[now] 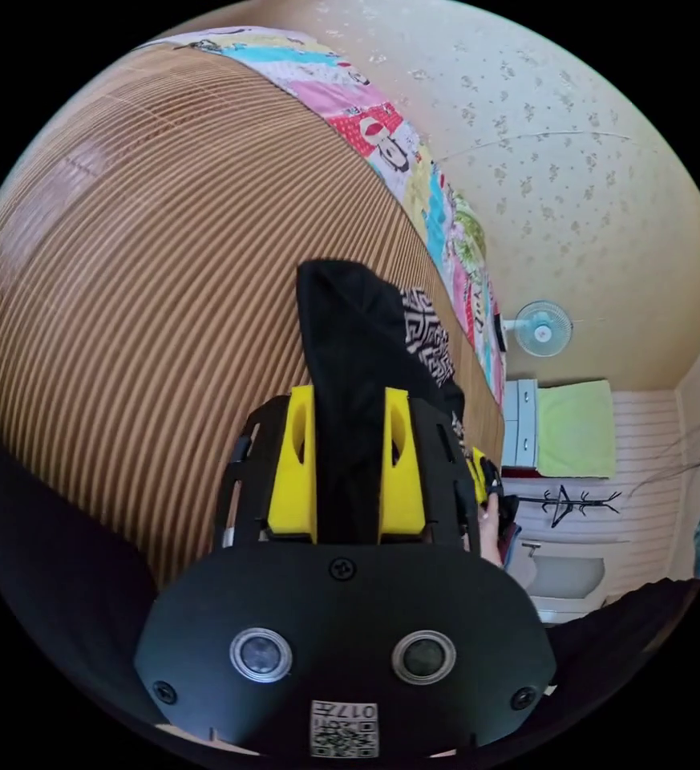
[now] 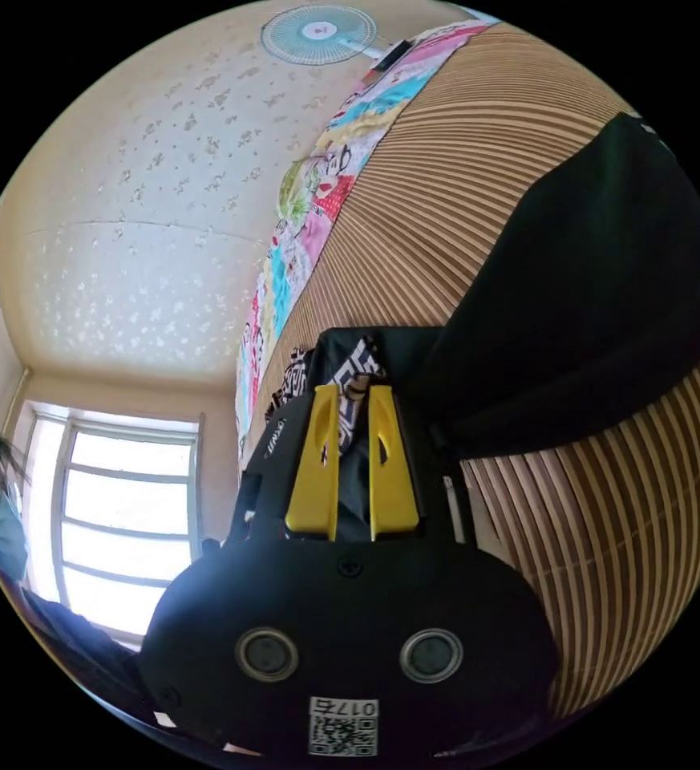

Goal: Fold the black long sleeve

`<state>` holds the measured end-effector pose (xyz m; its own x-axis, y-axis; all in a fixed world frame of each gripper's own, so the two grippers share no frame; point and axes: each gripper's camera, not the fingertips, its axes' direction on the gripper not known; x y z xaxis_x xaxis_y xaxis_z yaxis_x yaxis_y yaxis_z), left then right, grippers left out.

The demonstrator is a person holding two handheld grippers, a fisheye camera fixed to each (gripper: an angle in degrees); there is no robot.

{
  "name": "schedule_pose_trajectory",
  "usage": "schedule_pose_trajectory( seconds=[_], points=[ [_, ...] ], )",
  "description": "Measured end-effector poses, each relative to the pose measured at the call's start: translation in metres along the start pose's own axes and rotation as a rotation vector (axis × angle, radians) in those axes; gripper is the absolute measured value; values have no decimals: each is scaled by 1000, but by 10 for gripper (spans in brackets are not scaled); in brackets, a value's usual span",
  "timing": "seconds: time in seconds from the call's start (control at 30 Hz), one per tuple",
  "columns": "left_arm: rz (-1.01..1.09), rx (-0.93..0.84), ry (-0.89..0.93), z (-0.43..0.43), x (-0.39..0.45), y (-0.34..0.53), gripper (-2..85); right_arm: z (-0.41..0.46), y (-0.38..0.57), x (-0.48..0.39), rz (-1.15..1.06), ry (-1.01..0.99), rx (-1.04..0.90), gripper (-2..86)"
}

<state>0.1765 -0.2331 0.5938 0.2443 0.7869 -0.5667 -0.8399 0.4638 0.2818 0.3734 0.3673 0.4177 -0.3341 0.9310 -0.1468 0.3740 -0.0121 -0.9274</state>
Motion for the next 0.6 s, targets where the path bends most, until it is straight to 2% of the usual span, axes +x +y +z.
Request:
schedule_pose_trajectory(
  seconds=[0.1, 0.2, 0.4, 0.47, 0.6],
  points=[
    [21, -100, -55, 8, 0, 1, 35, -5, -11, -28, -62, -14, -1, 39],
    [122, -157, -72, -3, -4, -14, 17, -16, -17, -64, -211, -15, 8, 36],
    [254, -206, -154, 3, -6, -34, 38, -10, -7, -44, -217, 213, -187, 54],
    [232, -181, -139, -4, -7, -29, 64, -39, 16, -48, -261, 164, -207, 69],
    [227, -237, 112, -4, -3, 10, 111, -82, 64, -51, -315, 244, -282, 76]
  ],
)
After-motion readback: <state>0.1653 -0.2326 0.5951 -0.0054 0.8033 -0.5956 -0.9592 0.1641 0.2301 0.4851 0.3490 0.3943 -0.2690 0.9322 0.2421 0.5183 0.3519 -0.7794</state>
